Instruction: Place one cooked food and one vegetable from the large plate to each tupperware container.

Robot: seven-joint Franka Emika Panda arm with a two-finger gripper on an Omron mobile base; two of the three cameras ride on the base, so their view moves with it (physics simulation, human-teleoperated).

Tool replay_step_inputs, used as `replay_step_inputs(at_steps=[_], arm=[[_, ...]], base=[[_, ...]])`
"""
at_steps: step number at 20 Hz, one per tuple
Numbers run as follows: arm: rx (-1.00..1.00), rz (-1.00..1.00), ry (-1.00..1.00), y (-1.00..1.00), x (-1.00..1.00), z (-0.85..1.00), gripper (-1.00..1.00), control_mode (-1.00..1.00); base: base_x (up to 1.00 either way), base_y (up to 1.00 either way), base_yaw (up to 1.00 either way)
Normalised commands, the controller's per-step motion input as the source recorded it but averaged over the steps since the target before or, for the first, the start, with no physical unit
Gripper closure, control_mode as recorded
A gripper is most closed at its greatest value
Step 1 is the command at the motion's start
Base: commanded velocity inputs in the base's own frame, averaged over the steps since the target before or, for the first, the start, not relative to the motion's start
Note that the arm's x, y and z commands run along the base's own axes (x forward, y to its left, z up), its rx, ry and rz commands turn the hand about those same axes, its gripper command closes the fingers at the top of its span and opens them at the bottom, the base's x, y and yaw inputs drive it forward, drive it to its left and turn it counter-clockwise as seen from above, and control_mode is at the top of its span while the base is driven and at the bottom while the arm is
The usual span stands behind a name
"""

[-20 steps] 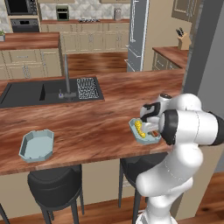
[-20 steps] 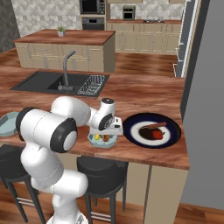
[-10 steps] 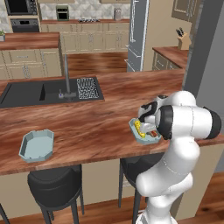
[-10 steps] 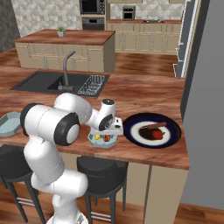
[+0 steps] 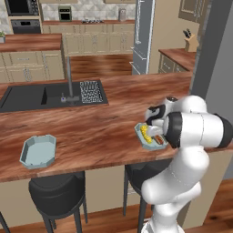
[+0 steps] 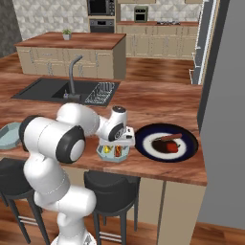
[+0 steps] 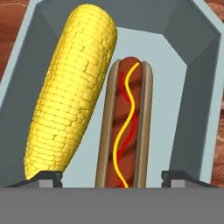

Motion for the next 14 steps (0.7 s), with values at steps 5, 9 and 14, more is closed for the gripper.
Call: replay_step_inputs(at_steps=[5,9,14], arm=[[0.0,0.0,-0.1,0.0,-0.3,0.61,-1.0,-1.0],[0.0,-0.04,-0.01,-0.09,-0.14,0.64,-1.0,-1.0],[0.0,-0.14,0.0,-0.49,0.0,0.35,-1.0,-1.0]], base=[[0.0,0.0,0.0],[0.0,0.0,0.0],[0.0,0.0,0.0]])
